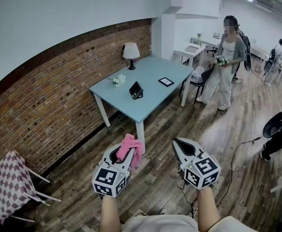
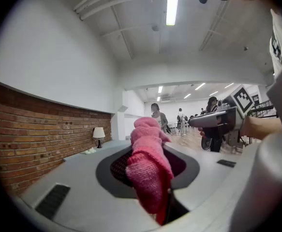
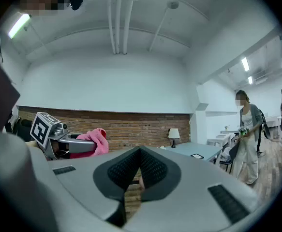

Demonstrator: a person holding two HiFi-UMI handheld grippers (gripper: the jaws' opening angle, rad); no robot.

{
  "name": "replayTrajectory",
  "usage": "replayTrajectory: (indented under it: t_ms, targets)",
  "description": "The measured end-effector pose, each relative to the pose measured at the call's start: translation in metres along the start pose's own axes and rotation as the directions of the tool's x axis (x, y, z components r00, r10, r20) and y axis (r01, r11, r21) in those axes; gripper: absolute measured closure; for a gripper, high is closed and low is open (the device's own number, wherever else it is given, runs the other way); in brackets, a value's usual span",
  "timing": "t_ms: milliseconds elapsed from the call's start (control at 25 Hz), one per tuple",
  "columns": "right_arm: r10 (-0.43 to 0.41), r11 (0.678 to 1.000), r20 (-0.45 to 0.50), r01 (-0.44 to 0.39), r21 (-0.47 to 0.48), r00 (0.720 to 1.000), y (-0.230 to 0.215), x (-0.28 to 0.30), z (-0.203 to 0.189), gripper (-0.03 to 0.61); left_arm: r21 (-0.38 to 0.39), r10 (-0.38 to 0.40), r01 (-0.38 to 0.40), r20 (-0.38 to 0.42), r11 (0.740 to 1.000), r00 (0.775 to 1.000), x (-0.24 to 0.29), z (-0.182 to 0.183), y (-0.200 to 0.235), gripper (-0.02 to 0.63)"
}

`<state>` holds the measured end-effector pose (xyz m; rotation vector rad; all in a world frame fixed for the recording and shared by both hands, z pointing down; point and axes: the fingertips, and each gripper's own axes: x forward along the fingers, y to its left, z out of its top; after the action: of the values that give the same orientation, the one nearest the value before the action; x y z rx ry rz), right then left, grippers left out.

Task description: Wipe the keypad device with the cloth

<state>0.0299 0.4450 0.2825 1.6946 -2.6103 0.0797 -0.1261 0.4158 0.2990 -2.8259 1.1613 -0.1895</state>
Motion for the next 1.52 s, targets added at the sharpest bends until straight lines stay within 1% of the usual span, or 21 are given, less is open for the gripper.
replayTrajectory:
  t_ms: [240,360,440,520,720,800,960,1040,1120,1200,1280,1520]
  targets:
    - [-0.029,0.999,-0.003,0.029,-0.019,1.000,-0.020,0.004,-0.001,0.574,0.002,-0.003,0.003,-0.009,1.000,1.000,0.015,0.000,-0.003,0.492]
    - [-0.026,0.999,0.038,0.025,0.029,0.999,-0.031,0.001,0.003,0.574,-0.003,-0.009,0.009,-0.011,1.000,1.000,0.024,0.000,-0.010,0.492]
    - [-0.013,0.999,0.057,0.010,0.052,0.998,-0.038,-0.004,0.004,0.574,-0.004,-0.009,0.009,-0.010,1.000,1.000,0.028,0.002,-0.018,0.492]
    - [0.009,0.999,0.061,-0.012,0.041,0.998,-0.044,-0.009,0.005,0.574,-0.002,-0.004,0.004,-0.009,1.000,1.000,0.034,0.004,-0.027,0.492]
    - [0.089,0.994,0.115,-0.095,0.046,0.989,-0.061,-0.011,0.014,0.574,0.001,0.009,-0.009,-0.027,1.000,1.000,0.047,0.000,-0.038,0.492]
    - [0.107,0.992,0.105,-0.114,0.061,0.989,-0.067,-0.005,0.010,0.574,-0.005,0.018,-0.018,-0.046,1.000,0.999,0.051,-0.006,-0.037,0.492]
    - [0.129,0.985,0.038,-0.133,0.110,0.991,-0.082,0.006,-0.008,0.574,-0.006,0.024,-0.024,-0.053,1.000,0.998,0.069,-0.011,-0.033,0.492]
    - [0.135,0.984,0.024,-0.137,0.114,0.990,-0.091,0.017,-0.018,0.574,-0.003,0.023,-0.023,-0.053,1.000,0.998,0.082,-0.015,-0.027,0.492]
    - [0.140,0.983,0.033,-0.143,0.117,0.990,-0.098,0.029,-0.025,0.574,0.002,0.018,-0.018,-0.056,1.000,0.998,0.094,-0.021,-0.020,0.492]
    - [0.122,0.986,0.039,-0.125,0.113,0.992,-0.110,0.049,-0.027,0.574,0.003,0.016,-0.016,-0.055,1.000,0.998,0.109,-0.024,-0.005,0.492]
    - [0.103,0.990,0.027,-0.105,0.097,0.994,-0.121,0.074,-0.028,0.572,0.000,0.021,-0.021,-0.057,1.000,0.998,0.128,-0.028,0.016,0.492]
    - [0.101,0.991,0.015,-0.102,0.083,0.995,-0.152,0.163,-0.021,0.572,-0.027,0.034,-0.036,-0.053,0.999,0.998,0.192,-0.035,0.098,0.492]
